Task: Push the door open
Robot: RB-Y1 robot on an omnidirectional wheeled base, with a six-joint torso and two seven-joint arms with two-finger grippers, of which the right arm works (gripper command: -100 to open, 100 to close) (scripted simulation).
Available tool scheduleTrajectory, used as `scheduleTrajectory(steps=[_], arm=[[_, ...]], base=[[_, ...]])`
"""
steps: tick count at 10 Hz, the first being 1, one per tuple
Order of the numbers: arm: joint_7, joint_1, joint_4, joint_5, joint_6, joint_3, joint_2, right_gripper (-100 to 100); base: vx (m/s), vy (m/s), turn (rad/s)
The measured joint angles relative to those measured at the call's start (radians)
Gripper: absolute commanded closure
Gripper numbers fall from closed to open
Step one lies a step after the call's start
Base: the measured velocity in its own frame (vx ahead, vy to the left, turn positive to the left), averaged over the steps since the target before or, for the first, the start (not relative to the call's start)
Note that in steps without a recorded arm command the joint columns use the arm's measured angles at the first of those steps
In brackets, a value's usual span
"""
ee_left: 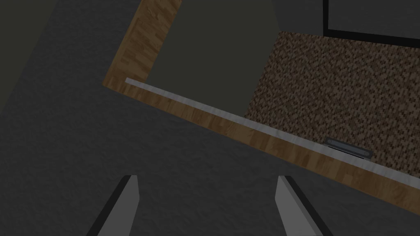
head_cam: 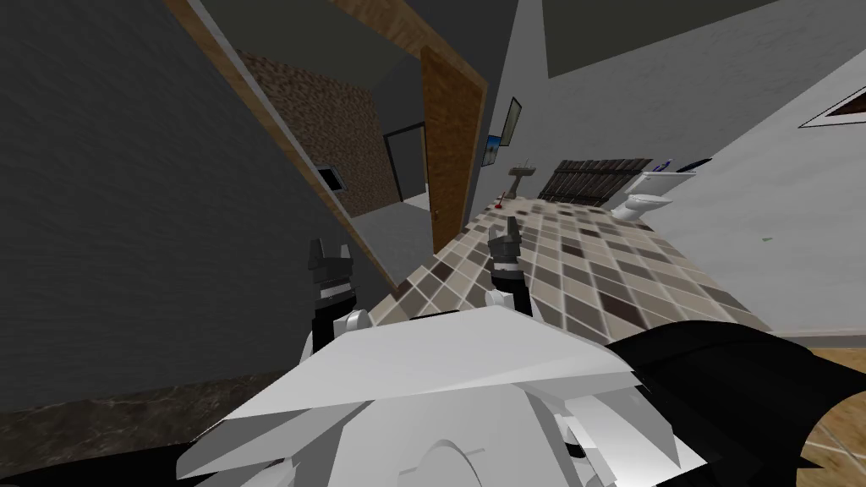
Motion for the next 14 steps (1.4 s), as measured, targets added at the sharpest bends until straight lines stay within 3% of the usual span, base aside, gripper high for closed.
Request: scheduleTrajectory(steps=[9,14], arm=[[-0.033,-0.079,0.183,0.037,-0.046,0.006,-0.064,-100],[-0.047,-0.124,0.282,0.06,-0.073,0.013,-0.083,-100]], base=[[0.108,-0.043,0.034],[0.09,-0.041,0.03]])
